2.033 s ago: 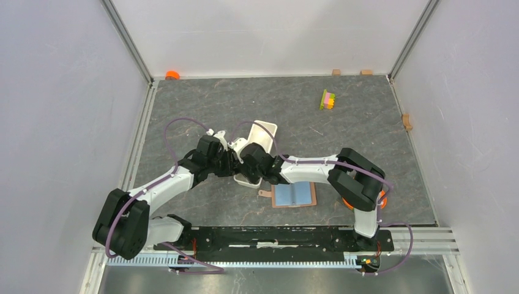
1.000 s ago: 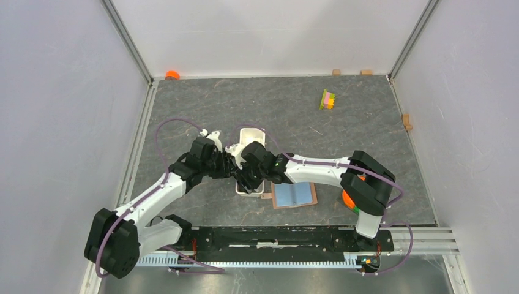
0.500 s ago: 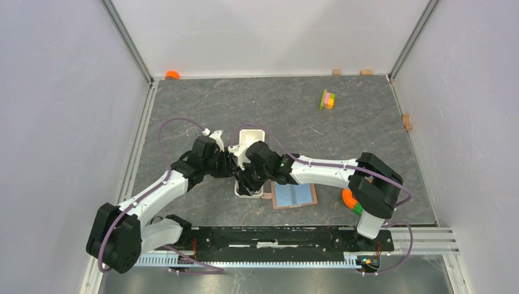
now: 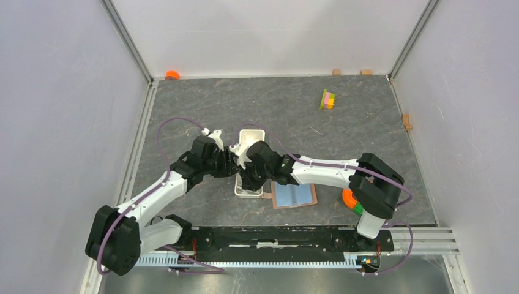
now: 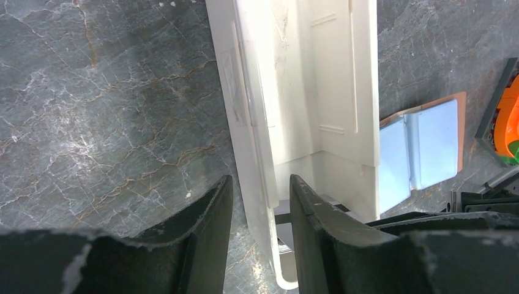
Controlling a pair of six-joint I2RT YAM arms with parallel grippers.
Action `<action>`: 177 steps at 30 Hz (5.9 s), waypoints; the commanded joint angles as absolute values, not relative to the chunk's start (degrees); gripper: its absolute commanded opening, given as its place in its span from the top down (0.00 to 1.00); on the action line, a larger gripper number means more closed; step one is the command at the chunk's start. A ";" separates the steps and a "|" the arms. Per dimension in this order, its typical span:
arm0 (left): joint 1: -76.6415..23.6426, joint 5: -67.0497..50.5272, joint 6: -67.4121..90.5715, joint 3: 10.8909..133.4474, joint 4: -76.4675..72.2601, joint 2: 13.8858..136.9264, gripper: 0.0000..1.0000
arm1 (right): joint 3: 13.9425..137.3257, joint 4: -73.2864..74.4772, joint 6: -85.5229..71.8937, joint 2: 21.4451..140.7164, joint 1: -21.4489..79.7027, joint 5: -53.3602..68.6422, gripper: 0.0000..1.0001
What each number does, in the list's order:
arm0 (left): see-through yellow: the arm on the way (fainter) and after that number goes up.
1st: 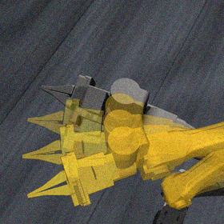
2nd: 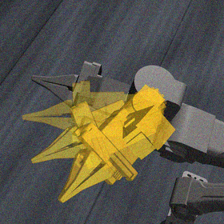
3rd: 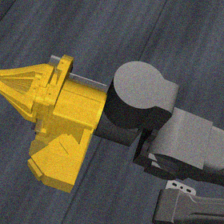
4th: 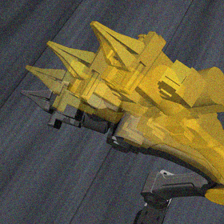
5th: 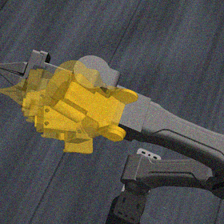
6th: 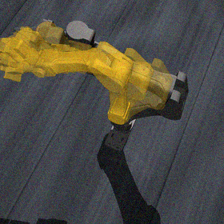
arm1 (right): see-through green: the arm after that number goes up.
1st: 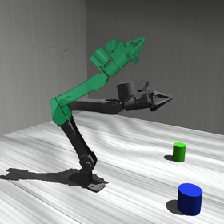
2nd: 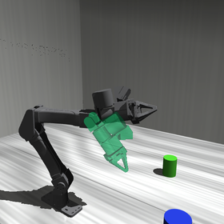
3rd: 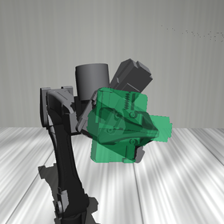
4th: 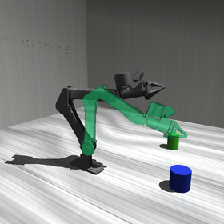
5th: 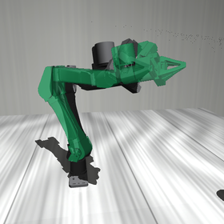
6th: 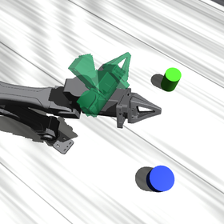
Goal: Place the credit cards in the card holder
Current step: Pick up the credit card from the storage box, then insert the credit card into the card holder.
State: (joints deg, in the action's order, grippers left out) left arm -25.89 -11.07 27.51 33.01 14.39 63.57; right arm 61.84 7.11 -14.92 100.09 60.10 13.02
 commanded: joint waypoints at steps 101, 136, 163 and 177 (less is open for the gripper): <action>-58.54 3.22 46.32 48.70 15.46 91.41 0.45 | 13.73 -18.73 -44.64 74.26 24.32 29.30 1.00; -57.40 0.88 47.65 43.95 11.37 91.45 0.64 | 9.70 -30.46 -50.13 76.25 29.01 19.70 1.00; -57.22 -1.99 48.25 43.42 8.20 91.49 0.69 | 4.69 -40.64 -54.88 80.89 37.44 11.84 1.00; -57.08 -1.71 48.60 42.36 7.62 91.18 0.78 | 13.90 -15.52 -41.85 66.07 38.49 1.41 0.55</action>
State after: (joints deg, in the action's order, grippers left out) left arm -56.75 -0.75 46.89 43.42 8.36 90.19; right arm 10.00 -27.88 -48.97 69.76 38.52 7.31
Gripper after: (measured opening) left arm 0.227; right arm 0.411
